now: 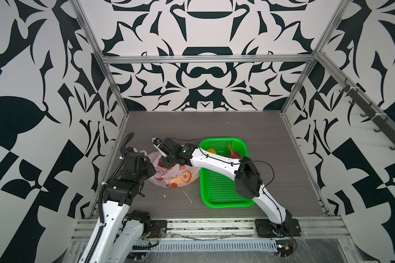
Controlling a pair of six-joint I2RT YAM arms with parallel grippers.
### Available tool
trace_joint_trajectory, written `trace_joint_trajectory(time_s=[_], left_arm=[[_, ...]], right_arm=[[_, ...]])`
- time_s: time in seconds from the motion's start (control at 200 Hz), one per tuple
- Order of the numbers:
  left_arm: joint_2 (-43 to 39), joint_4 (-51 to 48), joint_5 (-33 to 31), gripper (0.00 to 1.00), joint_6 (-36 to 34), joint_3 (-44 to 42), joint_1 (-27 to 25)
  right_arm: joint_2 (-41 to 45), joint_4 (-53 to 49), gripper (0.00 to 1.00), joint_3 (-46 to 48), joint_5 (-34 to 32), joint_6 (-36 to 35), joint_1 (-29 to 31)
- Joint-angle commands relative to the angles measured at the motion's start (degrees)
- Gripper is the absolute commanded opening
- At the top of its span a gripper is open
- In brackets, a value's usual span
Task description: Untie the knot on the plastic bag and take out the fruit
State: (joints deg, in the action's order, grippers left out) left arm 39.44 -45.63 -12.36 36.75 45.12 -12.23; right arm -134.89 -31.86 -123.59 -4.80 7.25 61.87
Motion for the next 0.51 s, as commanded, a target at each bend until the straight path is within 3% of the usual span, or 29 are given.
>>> trace_joint_trajectory(time_s=[0.0,0.265,0.5], left_arm=[[0.42,0.45,-0.01,0.07,-0.69,1.59,0.20],[3.37,3.00,-2.97,0.07,-1.64,2.23,0.21],[8.69,7.31,-6.08,0.06,-3.92,4.31,0.19]], right_arm=[[1.41,4.03,0.17,0.87,3.49,-4.35,-0.34],[4.28,11.77,0.24,8.10,7.08,-9.73,-2.21],[5.25,14.86,0.40,10.70,10.20,-13.22,-3.46]])
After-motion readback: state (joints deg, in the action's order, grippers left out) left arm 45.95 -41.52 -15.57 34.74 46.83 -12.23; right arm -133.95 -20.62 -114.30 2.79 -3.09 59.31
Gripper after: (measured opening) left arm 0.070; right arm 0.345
